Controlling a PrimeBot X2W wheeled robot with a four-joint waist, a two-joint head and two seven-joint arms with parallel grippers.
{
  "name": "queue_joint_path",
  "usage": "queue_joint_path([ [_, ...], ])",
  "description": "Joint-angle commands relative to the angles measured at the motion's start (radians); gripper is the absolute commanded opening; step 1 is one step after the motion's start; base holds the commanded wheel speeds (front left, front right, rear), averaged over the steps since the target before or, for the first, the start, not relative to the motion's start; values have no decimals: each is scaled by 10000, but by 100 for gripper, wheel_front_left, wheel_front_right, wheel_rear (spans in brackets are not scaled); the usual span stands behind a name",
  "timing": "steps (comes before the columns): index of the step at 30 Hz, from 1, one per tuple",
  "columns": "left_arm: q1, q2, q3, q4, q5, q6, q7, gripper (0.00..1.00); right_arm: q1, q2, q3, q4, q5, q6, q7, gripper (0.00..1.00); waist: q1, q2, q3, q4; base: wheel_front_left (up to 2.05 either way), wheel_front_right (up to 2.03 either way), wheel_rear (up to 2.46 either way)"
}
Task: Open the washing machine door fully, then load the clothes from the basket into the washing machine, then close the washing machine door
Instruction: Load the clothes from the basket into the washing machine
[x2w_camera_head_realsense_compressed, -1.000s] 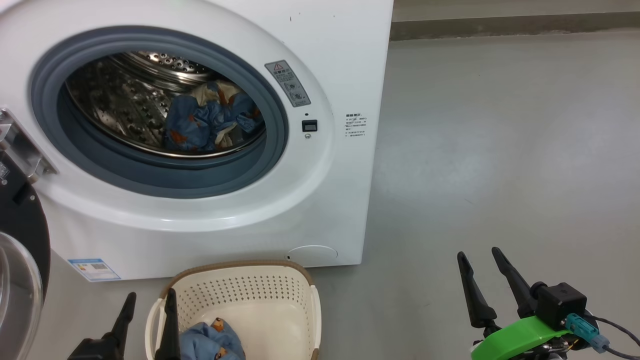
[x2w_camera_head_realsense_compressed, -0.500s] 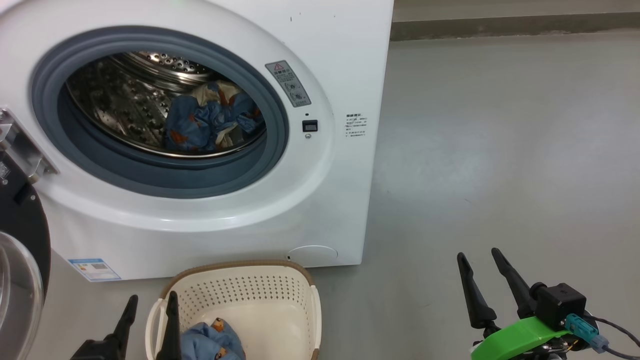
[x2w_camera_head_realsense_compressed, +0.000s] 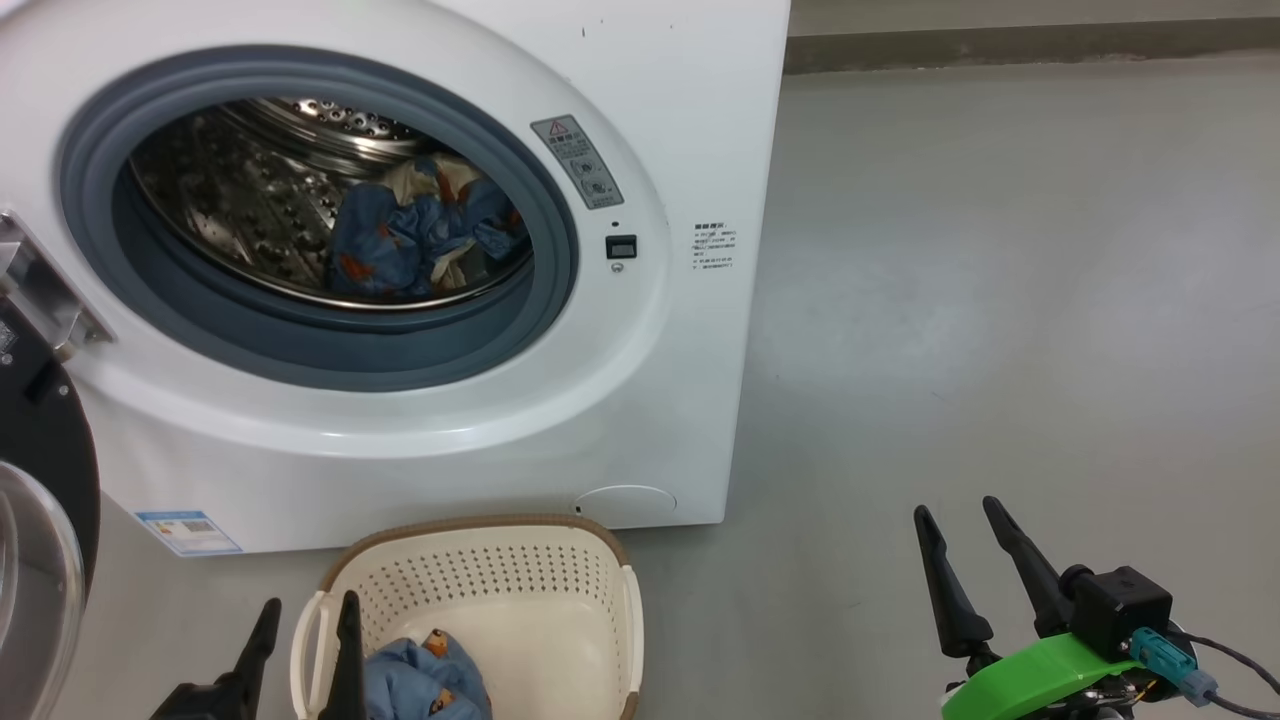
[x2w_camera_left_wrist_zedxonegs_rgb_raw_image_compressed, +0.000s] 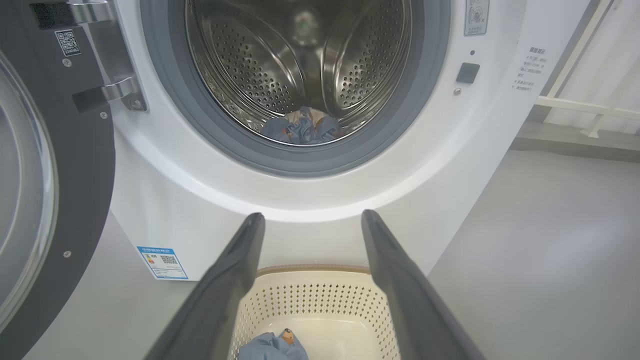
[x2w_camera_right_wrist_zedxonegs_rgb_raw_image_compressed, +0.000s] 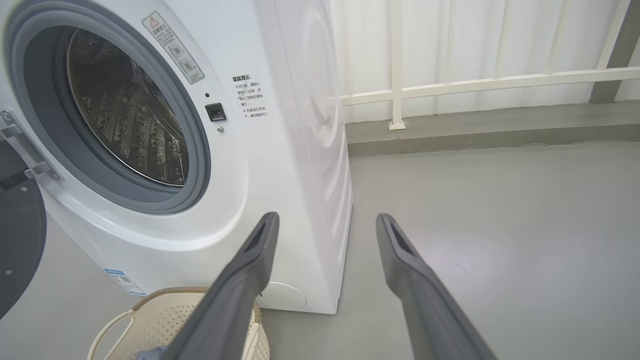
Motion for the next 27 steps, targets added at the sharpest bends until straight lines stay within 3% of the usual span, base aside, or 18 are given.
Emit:
queue_joint_path([
  [1, -281, 57, 311, -135, -1, -44, -55, 100, -160, -14, 257, -237, -106, 16, -57, 100, 0, 0, 67, 6, 0, 0, 0],
  [10, -623, 57, 222, 557, -7, -53, -55, 100, -335, -14, 131, -314, -284, 16, -57, 100, 0, 0, 744, 34, 0, 0, 0],
  [17, -1450, 73, 66, 2081, -25, -61, -55, 100, -548, -14, 11, -540, -500, 16, -57, 100, 0, 0, 1905, -31, 0, 0, 0],
  [27, -3641, 955, -1215, 5193, -638, -67, -8, 100, -1049, -14, -154, -1124, -706, 16, -57, 100, 0, 0, 4093, -417, 0, 0, 0],
])
